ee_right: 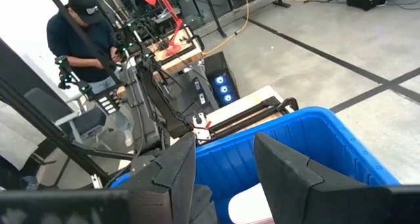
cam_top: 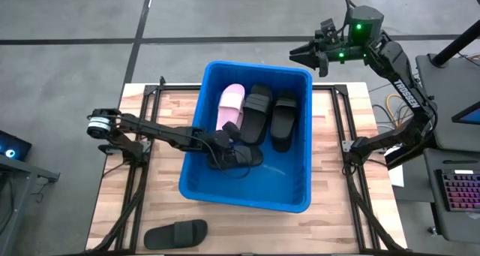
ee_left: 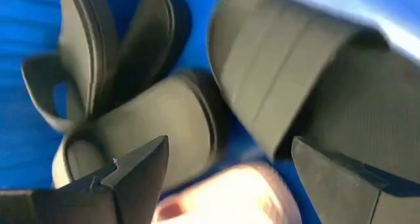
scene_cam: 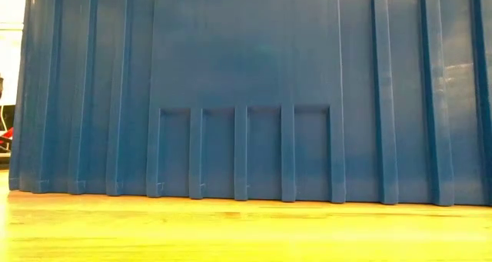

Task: Pick and place slides into bin
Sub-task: Put the black slide into the blue bin

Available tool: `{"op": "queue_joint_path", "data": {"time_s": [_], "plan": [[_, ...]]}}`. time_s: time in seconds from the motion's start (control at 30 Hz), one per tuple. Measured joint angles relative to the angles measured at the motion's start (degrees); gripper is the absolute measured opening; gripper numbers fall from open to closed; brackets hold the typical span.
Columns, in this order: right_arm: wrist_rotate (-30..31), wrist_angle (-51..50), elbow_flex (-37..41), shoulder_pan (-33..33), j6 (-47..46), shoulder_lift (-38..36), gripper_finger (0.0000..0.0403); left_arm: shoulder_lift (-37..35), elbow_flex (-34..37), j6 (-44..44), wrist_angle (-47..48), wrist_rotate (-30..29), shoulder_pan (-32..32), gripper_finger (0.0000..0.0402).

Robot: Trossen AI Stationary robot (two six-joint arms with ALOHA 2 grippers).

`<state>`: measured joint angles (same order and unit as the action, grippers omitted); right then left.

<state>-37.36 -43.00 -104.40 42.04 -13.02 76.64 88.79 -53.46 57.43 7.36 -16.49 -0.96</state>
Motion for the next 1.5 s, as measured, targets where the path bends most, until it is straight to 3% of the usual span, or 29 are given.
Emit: {"op": "queue_joint_path", "data": {"time_s": [0.23, 0.33, 0.67, 0.8, 0.9, 1.03, 1.1, 1.37, 1.5], "plan": [[0.0, -0.01, 0.0, 0.0, 0.02, 0.0, 0.0146, -4.97, -2.38, -0.49, 7.52, -1.95, -0.62, 0.0306], [0.0, -0.02, 0.0, 0.0, 0.04, 0.0, 0.0146, -8.59, -3.7, -6.38, 10.18, -2.22, -0.6, 0.0306], [0.01, -0.05, 0.0, 0.0, 0.85, 0.01, 0.0146, -20.54, -13.74, -48.28, 24.59, 0.32, -2.92, 0.0306], [1.25, -0.11, 0.0, -0.02, -0.22, 0.0, 0.0146, -23.08, -18.69, -71.45, 30.19, 0.93, -4.71, 0.0306], [2.69, -0.24, 0.0, -0.11, -0.83, 0.02, 0.0146, -24.57, -21.13, -87.27, 33.04, 7.84, -5.73, 0.0306], [2.99, -0.24, -0.02, -0.11, -3.33, 0.34, 0.0146, -25.77, -21.31, -105.31, 34.81, 22.69, -8.77, 0.0306], [3.04, -0.5, 0.0, -0.11, -3.87, 0.44, 0.0146, -26.06, -21.28, -112.39, 35.96, 26.44, -11.64, 0.0306], [3.04, -1.17, 0.15, -0.13, -5.43, 0.44, 0.0146, -26.3, -21.28, -127.08, 37.43, 25.86, -27.52, 0.0306], [3.03, -2.99, 0.24, -0.13, -6.05, 0.44, 0.0146, -25.08, -21.28, -135.11, 40.46, 18.93, -36.1, 0.0306]]}}
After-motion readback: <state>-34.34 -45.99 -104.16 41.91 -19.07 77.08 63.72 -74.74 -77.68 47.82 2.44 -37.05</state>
